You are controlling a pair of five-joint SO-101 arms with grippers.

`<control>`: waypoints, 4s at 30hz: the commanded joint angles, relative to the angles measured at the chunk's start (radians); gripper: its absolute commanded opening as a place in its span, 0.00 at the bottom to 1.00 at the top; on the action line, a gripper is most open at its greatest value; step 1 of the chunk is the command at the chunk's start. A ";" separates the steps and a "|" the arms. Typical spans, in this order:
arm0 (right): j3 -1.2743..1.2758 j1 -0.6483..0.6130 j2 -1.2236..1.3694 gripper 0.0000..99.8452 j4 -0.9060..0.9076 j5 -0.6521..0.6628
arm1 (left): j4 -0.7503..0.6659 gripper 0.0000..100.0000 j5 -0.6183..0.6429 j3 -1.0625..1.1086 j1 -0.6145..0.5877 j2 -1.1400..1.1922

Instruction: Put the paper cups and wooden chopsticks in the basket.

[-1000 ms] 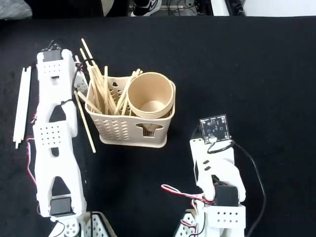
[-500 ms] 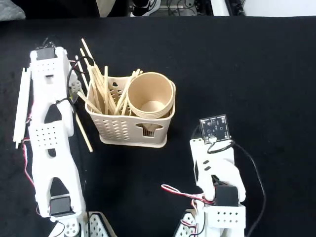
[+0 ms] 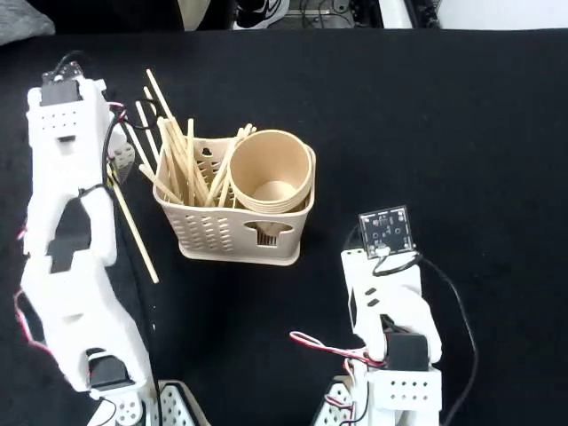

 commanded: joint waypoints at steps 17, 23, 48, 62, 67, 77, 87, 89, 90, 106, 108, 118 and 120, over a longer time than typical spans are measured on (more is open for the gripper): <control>-0.007 0.009 -0.056 0.01 0.005 0.002 | -0.796 0.03 0.038 1.122 0.024 -1.181; -0.007 0.009 -0.056 0.01 0.005 0.002 | -1.065 0.03 0.037 1.343 0.062 -1.628; -0.007 0.011 -0.056 0.01 0.005 0.002 | -1.235 0.03 -0.094 1.497 0.412 -2.097; -0.007 0.012 -0.056 0.01 0.005 0.002 | -1.281 0.08 -0.103 1.532 0.371 -1.832; -0.007 0.012 -0.056 0.01 0.005 0.002 | -1.023 0.17 -0.101 1.376 0.371 -1.735; -0.007 0.012 -0.056 0.01 0.005 0.002 | -0.433 0.19 -0.150 0.766 0.145 -1.428; -0.007 0.012 -0.056 0.01 0.005 0.002 | -0.227 0.19 -0.460 0.549 -0.231 -1.008; -0.007 0.012 -0.056 0.01 0.005 0.002 | -0.270 0.19 -0.517 0.549 -0.285 -0.896; -0.007 0.012 -0.056 0.01 0.005 0.002 | -0.298 0.19 -0.545 0.547 -0.308 -0.842; -0.007 0.011 -0.056 0.01 0.005 0.002 | -0.400 0.19 -0.747 0.073 -0.397 -0.037; -0.007 0.011 -0.056 0.01 0.005 0.002 | -0.400 0.19 -0.747 -0.008 -0.397 0.055; -0.007 0.011 -0.056 0.01 0.005 0.002 | -0.399 0.19 -0.747 -0.309 -0.394 0.457; -0.007 0.011 -0.056 0.01 0.005 0.002 | -0.390 0.19 -0.746 -0.338 -0.395 0.502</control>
